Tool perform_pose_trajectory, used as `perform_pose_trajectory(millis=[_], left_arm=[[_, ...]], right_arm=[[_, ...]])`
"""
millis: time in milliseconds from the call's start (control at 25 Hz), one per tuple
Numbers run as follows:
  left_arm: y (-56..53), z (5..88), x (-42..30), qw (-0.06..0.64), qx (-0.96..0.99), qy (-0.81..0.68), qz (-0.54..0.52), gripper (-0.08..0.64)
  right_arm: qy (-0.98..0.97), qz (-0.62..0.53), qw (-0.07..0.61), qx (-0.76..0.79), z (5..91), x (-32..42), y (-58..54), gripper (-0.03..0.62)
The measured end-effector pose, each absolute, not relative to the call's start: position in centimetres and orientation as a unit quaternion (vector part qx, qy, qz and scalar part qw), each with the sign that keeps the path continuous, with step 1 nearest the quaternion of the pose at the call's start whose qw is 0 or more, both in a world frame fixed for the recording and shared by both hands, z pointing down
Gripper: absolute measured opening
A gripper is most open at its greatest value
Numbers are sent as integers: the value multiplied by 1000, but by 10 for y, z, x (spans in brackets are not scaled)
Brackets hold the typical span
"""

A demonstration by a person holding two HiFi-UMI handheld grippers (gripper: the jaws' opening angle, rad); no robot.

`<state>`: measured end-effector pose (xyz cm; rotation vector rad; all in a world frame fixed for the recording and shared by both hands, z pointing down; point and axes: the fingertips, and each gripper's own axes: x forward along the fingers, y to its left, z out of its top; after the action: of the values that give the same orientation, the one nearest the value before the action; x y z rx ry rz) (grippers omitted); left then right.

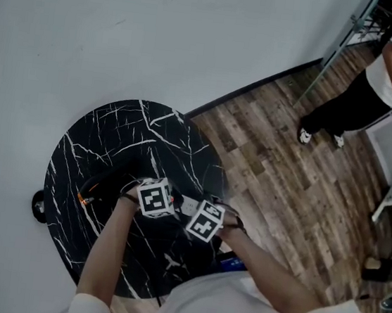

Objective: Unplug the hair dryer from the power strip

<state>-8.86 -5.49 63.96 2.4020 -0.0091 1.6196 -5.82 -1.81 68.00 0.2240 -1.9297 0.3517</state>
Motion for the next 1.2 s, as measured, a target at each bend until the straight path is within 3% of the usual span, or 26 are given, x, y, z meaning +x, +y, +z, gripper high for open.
perform_pose_trajectory(millis=[120, 360, 640, 920, 1040, 1200], left_arm=[[-56, 633, -81, 114, 819, 30, 561, 72], [-43, 645, -91, 43, 829, -51, 555, 57], [-59, 637, -91, 152, 820, -6, 552, 72], [-43, 643, -93, 50, 830, -66, 552, 55], [-43, 646, -94, 88, 826, -37, 556, 57], [-47, 636, -90, 188, 805, 29, 561, 72]], right_arm=[[-813, 153, 553, 99, 680, -59, -20, 268], [-806, 151, 564, 97, 681, -60, -19, 270], [-804, 152, 566, 100, 681, -58, -20, 270], [-806, 151, 564, 97, 680, -61, -20, 276], [-807, 152, 561, 100, 681, -61, -19, 276], [-807, 153, 562, 101, 680, -61, -19, 276]])
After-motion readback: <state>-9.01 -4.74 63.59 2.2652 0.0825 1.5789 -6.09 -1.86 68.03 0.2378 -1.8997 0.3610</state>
